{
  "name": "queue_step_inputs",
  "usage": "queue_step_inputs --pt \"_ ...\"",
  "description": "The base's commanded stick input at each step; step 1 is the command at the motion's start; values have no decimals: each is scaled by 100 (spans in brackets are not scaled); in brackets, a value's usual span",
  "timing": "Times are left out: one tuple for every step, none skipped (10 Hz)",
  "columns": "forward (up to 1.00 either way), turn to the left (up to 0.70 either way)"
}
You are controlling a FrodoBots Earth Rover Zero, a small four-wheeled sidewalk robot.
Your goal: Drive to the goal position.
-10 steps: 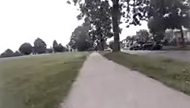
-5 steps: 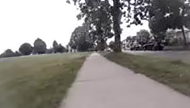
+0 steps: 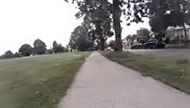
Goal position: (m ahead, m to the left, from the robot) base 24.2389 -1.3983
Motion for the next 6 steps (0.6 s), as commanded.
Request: queue_step_inputs --pt "70 0" --pt "70 -4" --pt "70 -35" --pt "70 -35" --pt "70 -35" --pt "70 -35"
